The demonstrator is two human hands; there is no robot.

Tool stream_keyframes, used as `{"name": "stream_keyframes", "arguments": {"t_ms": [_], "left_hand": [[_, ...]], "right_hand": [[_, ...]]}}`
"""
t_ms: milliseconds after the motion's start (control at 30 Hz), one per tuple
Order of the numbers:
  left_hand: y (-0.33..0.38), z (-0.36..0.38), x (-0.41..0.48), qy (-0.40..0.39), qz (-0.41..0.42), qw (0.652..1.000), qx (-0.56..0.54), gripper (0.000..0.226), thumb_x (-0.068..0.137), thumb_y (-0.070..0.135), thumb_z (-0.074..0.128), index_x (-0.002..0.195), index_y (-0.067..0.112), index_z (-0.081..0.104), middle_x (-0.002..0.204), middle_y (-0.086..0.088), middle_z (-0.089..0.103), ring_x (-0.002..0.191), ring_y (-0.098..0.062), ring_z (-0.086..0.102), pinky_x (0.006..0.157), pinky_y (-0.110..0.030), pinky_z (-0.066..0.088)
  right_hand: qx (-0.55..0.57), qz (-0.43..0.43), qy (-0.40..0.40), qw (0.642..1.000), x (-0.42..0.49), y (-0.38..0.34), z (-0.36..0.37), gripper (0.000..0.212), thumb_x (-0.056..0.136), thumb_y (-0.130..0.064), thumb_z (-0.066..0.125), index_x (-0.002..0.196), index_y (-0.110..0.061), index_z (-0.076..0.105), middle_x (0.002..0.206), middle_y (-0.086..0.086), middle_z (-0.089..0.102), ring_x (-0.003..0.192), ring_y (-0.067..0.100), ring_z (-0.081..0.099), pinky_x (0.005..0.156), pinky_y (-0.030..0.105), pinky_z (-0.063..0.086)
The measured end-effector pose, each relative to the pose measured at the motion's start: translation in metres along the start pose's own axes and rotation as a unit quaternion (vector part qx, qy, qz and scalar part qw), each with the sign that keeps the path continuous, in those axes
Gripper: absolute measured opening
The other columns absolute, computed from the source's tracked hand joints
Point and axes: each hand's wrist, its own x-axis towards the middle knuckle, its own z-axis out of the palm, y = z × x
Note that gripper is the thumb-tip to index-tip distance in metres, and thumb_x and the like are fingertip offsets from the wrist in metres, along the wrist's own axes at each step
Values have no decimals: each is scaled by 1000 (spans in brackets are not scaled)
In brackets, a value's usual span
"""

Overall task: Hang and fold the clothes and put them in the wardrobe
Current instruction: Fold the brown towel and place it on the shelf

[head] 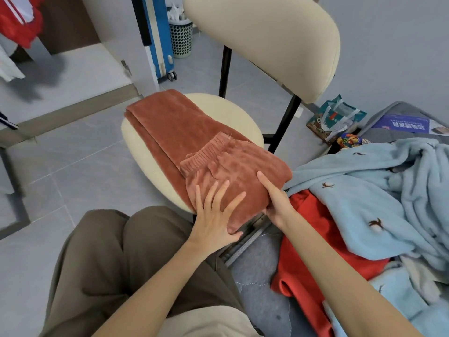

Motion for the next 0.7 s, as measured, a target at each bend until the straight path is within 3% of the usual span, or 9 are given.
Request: {"name": "stream_keyframes", "arguments": {"t_ms": [133,267,333,400,500,600,700], "left_hand": [[4,-15,-4,-2,-16,1000,-1,112,51,27,89,145,32,27,150,-16,32,136,-40,35,108,-64,29],[-1,-37,-6,12,-14,996,-84,96,60,0,77,144,29,42,144,-10,48,130,-31,50,102,-47,47],[0,-49,-10,-3,-2,996,-87,88,62,-1,69,141,30,48,141,-3,53,127,-23,54,89,-33,55],[5,-60,-10,-59,2,992,-115,85,72,3,60,145,39,38,147,5,47,130,-18,50,78,-33,57],[16,-75,-3,-105,6,980,-171,77,78,18,42,145,52,26,150,17,38,131,-11,46,80,-33,53],[33,-91,7,-93,14,963,-251,67,77,27,35,139,53,38,134,21,56,112,-11,60,79,-33,54],[40,-100,13,-106,9,949,-298,63,78,28,39,136,53,41,116,14,68,98,-15,64,80,-35,53]], "right_hand": [[-50,-66,52,995,-10,-11,11,67,67,-43,85,123,-14,61,108,-2,73,101,15,68,89,37,57],[-119,-171,123,970,-20,-17,12,58,74,-39,80,125,-20,59,113,-5,68,106,13,65,93,39,54],[-163,-229,149,948,-28,-20,7,57,74,-39,79,124,-22,57,115,-10,66,109,10,61,97,34,49],[-185,-265,169,931,-37,-22,-2,53,72,-41,79,117,-27,54,109,-17,63,107,6,60,96,28,46],[-181,-296,199,916,-52,-28,-16,44,72,-37,80,102,-34,48,101,-19,60,102,8,60,90,26,46],[-130,-309,229,914,-66,-37,-26,44,73,-29,80,98,-29,44,97,-13,58,92,4,61,85,25,48],[-91,-307,239,917,-77,-48,-25,51,68,-34,78,101,-26,41,96,-6,59,87,5,61,75,24,48]]}}
